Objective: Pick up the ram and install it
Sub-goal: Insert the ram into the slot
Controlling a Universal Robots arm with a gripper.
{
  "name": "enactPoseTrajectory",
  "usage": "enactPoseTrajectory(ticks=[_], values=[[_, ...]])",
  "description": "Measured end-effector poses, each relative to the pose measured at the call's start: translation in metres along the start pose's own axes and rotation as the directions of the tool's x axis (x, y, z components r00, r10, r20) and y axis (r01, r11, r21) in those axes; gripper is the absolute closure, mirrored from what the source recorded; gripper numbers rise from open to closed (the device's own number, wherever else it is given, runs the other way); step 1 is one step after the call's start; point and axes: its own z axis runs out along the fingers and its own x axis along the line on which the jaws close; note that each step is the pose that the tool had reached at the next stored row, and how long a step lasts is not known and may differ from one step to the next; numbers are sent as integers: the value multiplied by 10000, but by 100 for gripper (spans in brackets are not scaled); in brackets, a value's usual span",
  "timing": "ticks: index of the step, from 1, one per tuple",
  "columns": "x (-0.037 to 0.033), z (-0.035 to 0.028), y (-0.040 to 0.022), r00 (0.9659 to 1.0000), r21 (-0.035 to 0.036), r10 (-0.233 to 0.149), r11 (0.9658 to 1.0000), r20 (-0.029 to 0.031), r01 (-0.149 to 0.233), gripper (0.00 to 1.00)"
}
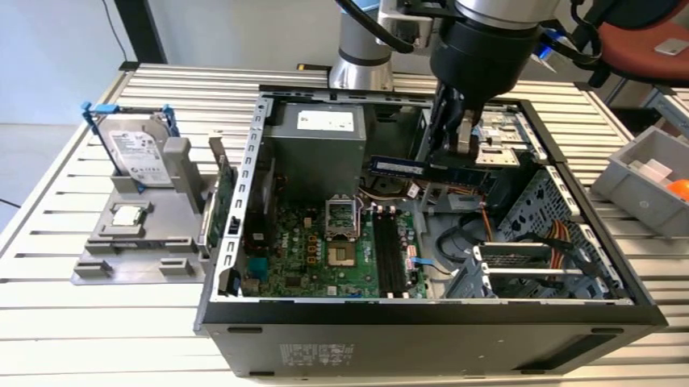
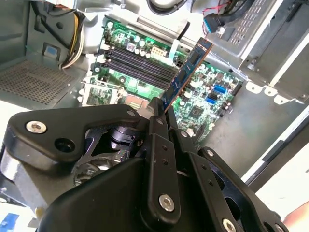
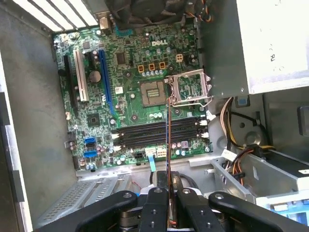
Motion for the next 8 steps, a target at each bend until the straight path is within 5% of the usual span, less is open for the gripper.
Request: enactPoseTrajectory(ticks=[8], values=[[0,0,0,9960,-6,893,9960,13,-893,100]])
